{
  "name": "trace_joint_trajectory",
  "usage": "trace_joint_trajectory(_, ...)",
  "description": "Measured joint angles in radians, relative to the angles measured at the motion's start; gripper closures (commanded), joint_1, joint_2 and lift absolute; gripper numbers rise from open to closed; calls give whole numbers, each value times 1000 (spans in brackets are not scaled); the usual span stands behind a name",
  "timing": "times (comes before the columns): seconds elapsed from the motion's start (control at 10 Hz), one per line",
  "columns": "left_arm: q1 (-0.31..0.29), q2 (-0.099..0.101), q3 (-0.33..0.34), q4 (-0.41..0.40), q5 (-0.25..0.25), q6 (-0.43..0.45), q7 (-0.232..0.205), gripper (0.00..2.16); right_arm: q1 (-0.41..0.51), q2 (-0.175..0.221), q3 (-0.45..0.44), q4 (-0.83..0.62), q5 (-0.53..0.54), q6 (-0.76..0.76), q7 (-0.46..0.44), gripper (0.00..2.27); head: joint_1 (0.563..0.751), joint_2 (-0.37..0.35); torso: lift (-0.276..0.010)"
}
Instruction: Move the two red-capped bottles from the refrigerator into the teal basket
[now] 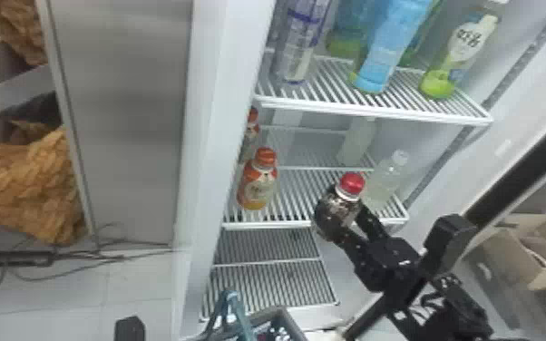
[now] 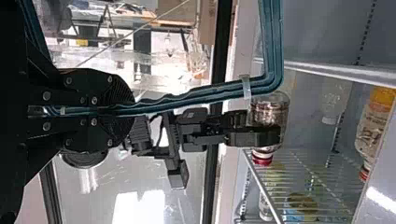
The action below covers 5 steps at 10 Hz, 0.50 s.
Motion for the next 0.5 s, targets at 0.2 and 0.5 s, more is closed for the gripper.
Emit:
trace_joint_trajectory(0.2, 4, -1, 8, 3, 0, -6, 2, 1087, 39, 0, -8, -84, -4, 93, 32, 691, 695, -350, -228)
trace_joint_trajectory(0.5, 8, -1, 12, 6, 8, -26, 8, 1087, 77, 0, -46, -130, 10, 217, 80, 685, 695, -350, -228)
